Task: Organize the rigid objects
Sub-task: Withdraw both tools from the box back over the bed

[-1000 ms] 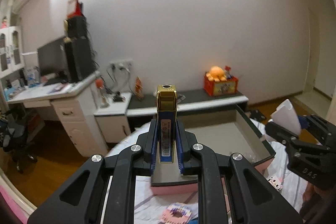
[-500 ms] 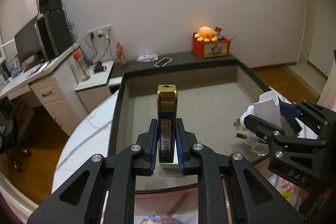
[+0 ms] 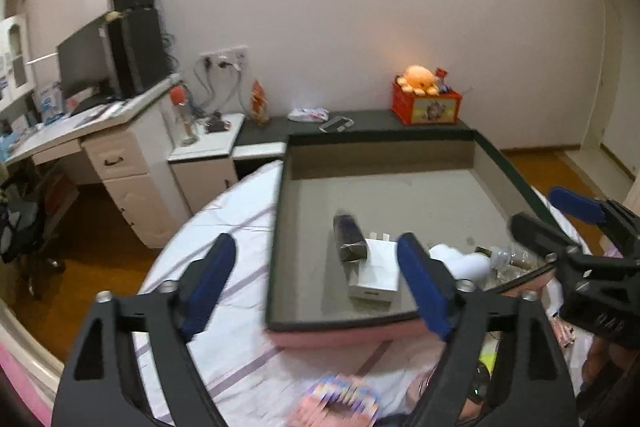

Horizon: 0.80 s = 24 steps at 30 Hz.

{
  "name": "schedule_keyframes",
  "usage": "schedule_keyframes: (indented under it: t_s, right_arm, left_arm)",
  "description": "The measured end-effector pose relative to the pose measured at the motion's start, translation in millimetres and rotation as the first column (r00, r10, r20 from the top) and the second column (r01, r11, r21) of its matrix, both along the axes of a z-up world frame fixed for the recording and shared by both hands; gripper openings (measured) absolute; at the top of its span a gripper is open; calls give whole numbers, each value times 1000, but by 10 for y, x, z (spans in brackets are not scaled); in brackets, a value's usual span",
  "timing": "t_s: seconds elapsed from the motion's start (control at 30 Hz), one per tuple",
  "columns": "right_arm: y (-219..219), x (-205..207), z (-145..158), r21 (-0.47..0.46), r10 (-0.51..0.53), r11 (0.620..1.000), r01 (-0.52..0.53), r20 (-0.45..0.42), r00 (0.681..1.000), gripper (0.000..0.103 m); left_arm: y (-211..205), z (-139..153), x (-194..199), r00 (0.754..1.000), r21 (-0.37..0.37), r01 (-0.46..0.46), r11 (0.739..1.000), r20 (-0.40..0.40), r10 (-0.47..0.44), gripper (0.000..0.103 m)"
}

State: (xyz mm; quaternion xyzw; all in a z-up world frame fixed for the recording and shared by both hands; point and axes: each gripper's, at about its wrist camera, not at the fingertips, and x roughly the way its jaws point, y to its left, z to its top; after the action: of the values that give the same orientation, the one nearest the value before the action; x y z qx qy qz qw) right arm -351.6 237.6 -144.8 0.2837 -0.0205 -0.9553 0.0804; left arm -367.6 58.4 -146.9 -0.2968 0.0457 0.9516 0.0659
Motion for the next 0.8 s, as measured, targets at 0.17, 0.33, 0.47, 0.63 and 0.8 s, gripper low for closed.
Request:
schedule_keyframes:
  t_s: [0.17, 0.33, 0.47, 0.63, 0.8]
  right_arm:
    - [13, 388, 299, -18, -18, 1000, 17, -83, 996, 83]
    - [-25, 891, 581, -32, -35, 999, 30, -179, 983, 103]
    - [-102, 1279, 748, -23, -44, 999, 39, -244, 969, 103]
    - [-202, 1663, 861, 9, -55, 998, 60, -287, 956, 103]
    - [-192, 1936, 925, 11, -68, 997, 75, -310, 948, 103]
  left_arm:
    - [-267, 293, 466, 997, 49, -31, 998, -75, 35, 102]
    - [-394, 559, 1013, 985, 52, -40, 998, -168, 48, 103]
    - [-429, 680, 1403, 976, 42, -44, 998, -213, 52, 103]
    - [-497, 786, 1778, 966, 32, -46, 998, -253, 52, 103]
    - [-561, 877, 2048, 959, 43, -42, 998, -278, 52, 103]
